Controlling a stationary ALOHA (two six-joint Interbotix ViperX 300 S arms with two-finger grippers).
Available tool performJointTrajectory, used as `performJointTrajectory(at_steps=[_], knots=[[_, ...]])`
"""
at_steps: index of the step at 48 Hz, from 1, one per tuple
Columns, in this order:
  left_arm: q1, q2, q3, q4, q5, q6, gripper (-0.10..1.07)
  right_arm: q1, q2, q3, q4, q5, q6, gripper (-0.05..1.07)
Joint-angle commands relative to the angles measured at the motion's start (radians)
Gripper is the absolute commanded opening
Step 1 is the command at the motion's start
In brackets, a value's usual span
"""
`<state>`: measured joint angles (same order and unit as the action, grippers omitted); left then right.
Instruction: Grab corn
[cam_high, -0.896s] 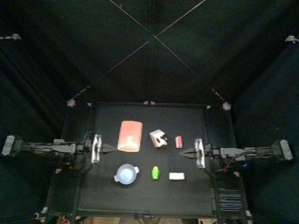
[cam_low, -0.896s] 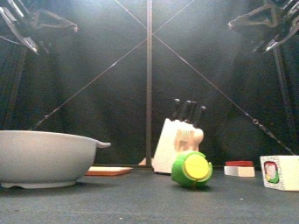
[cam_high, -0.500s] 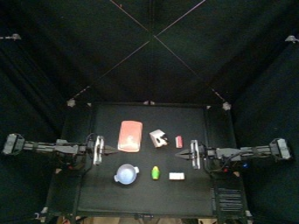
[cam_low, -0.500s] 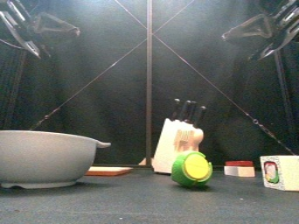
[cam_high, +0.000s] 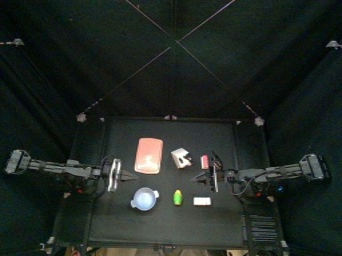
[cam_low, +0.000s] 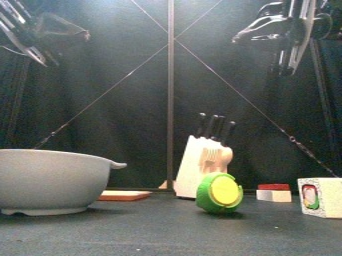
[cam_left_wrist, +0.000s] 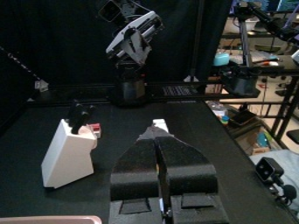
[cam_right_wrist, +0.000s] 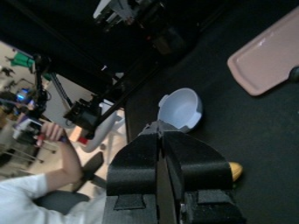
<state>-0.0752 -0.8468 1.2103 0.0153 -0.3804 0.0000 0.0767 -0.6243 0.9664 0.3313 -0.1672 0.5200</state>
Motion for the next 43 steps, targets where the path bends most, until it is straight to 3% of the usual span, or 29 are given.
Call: performJointTrajectory(at_steps=[1,10,21,43], knots=[[-0.002,0.002,-0.012,0.000,-0.009,0.002,-0.03,0.000,0.026,-0.067,0.052,0.048,0.060,0.02],[-0.002,0.002,-0.009,-0.002,-0.008,0.000,-0.03,-0.006,0.077,-0.143,0.058,0.215,0.084,0.03],[0.000,0.002,-0.008,-0.003,-0.006,0.000,-0.03,-0.083,0.126,-0.207,0.044,0.468,0.123,0.03],[0.002,0.002,-0.002,-0.005,0.000,-0.002,-0.03,-0.098,0.176,-0.284,-0.002,0.638,0.133,0.03]])
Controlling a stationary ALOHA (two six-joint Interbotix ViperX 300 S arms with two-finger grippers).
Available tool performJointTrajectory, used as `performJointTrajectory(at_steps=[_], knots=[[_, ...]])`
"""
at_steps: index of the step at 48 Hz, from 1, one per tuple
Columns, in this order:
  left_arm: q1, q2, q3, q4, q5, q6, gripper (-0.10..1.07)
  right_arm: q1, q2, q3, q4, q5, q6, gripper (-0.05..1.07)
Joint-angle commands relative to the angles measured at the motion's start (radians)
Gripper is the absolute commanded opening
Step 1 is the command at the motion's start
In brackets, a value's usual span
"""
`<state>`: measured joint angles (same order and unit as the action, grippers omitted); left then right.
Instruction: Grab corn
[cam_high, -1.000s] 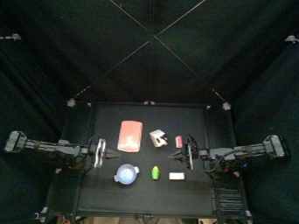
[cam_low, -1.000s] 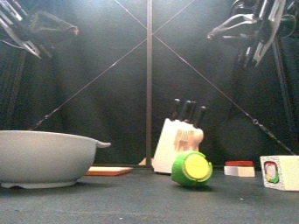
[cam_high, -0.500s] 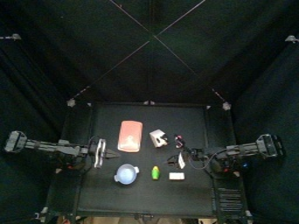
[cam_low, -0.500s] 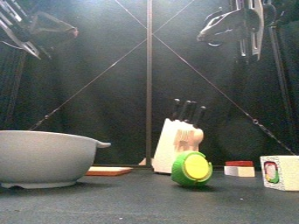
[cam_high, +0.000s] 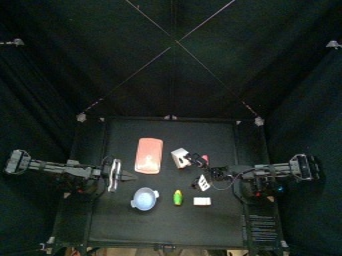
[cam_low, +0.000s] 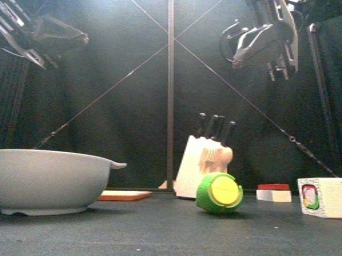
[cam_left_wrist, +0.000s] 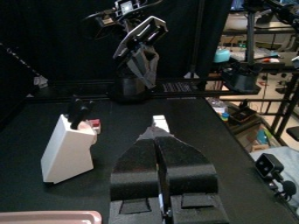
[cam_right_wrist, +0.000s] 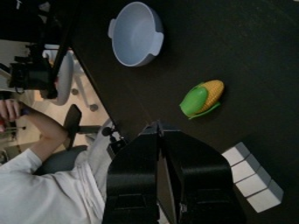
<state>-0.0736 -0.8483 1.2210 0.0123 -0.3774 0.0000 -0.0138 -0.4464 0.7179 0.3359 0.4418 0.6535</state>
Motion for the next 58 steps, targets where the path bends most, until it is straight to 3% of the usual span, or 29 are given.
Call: performJointTrajectory(at_steps=[1,11,25,39,47,58], knots=[[0.000,0.003,-0.012,0.000,-0.003,0.000,-0.03,-0.011,0.002,-0.038,-0.008,0.040,0.000,0.03],[0.000,0.003,-0.011,0.000,-0.003,0.000,-0.03,-0.054,0.029,-0.067,-0.046,0.172,0.035,0.03],[0.002,0.003,-0.008,0.000,-0.003,0.000,-0.03,-0.028,0.055,-0.109,-0.319,0.334,0.314,0.03],[0.005,0.005,-0.008,0.000,-0.003,0.000,-0.03,0.110,0.086,-0.106,-0.483,0.319,0.538,0.03],[0.005,0.003,-0.006,-0.002,-0.003,0.000,-0.03,0.181,0.172,-0.110,-0.581,0.264,0.655,0.03],[0.006,0.003,0.000,0.000,-0.003,0.000,-0.03,0.232,0.299,-0.137,-0.611,0.198,0.713,0.03]])
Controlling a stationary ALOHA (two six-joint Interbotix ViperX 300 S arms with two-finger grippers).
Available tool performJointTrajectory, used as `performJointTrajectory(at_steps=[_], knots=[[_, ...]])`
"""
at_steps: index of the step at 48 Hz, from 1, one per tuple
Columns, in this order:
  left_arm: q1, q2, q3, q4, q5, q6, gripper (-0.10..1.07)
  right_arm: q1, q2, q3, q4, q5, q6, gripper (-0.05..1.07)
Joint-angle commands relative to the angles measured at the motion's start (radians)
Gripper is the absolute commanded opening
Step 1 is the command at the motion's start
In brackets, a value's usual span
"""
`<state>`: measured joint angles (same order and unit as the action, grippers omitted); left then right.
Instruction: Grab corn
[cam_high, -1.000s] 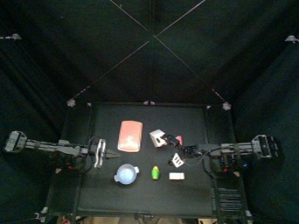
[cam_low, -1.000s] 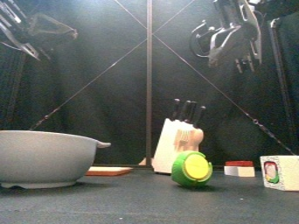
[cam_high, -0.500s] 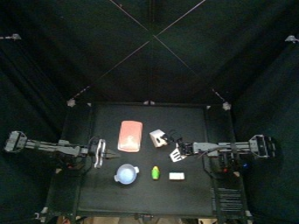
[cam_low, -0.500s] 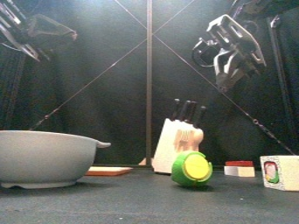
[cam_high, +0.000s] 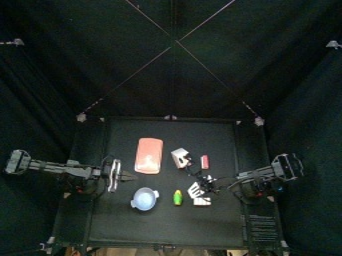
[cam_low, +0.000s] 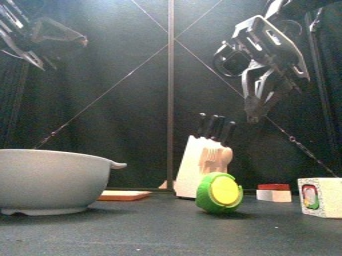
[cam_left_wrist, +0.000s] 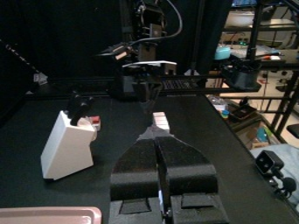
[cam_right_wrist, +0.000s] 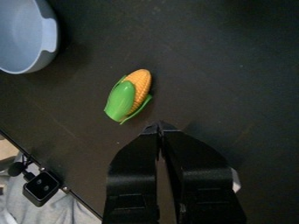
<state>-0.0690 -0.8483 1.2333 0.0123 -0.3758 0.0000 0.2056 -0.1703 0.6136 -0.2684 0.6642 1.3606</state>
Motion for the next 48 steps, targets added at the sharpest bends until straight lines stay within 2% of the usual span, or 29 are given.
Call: performJointTrajectory(at_steps=[1,11,23,35,42,48], knots=[[0.002,0.003,-0.012,0.000,-0.005,0.000,-0.03,0.014,0.032,-0.035,-0.006,-0.029,0.008,0.04],[0.002,0.005,-0.008,0.000,-0.005,0.000,-0.03,0.023,0.117,-0.067,-0.008,-0.064,-0.002,0.18],[0.009,0.003,-0.005,-0.002,-0.005,0.000,-0.03,0.020,0.158,-0.075,-0.038,-0.069,-0.008,0.50],[0.012,0.003,-0.003,0.000,-0.005,0.000,-0.03,0.017,0.179,-0.072,-0.120,-0.143,-0.011,0.84],[0.012,0.003,-0.003,-0.002,-0.005,0.000,-0.03,0.014,0.213,-0.067,-0.127,-0.199,-0.011,0.93],[0.012,0.003,0.000,0.000,-0.005,0.000,-0.03,0.008,0.238,-0.067,-0.129,-0.227,-0.011,0.94]])
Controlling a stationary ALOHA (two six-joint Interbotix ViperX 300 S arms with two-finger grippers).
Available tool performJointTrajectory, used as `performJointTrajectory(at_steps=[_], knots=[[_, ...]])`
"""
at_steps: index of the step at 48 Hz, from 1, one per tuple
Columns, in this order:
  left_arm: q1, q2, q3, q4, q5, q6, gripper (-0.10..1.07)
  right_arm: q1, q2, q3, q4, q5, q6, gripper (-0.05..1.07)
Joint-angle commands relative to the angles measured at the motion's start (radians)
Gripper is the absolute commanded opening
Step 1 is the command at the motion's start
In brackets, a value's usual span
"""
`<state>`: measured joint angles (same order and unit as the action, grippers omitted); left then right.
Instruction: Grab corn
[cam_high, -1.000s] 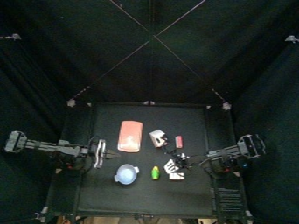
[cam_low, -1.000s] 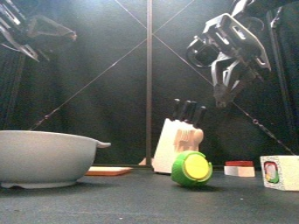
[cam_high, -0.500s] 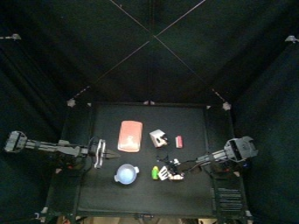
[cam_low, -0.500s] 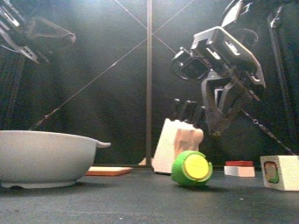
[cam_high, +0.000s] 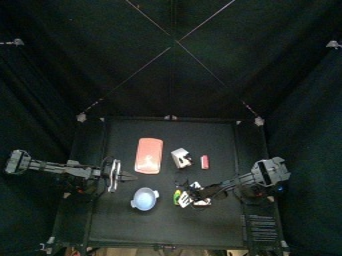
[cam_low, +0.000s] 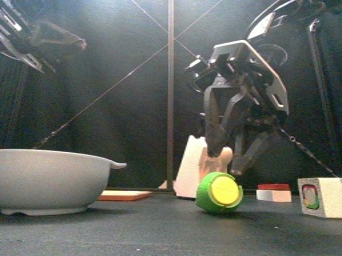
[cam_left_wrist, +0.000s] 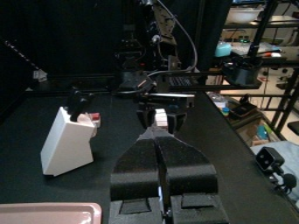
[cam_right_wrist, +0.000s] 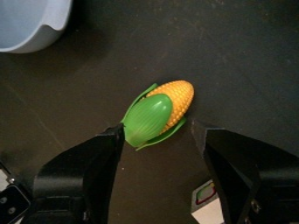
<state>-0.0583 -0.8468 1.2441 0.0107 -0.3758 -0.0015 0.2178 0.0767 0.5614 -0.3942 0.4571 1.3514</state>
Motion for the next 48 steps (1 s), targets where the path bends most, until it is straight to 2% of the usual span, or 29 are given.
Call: performJointTrajectory(at_steps=[1,22,48], knots=[[0.003,0.003,-0.011,0.002,-0.005,0.002,-0.03,-0.006,-0.006,-0.014,-0.003,-0.023,-0.002,0.94],[0.008,0.002,-0.008,0.002,-0.005,0.002,-0.03,-0.018,0.041,-0.009,0.000,-0.074,-0.002,0.94],[0.017,0.002,-0.006,0.002,-0.005,0.002,-0.03,-0.021,0.081,-0.020,-0.002,-0.061,-0.002,0.91]])
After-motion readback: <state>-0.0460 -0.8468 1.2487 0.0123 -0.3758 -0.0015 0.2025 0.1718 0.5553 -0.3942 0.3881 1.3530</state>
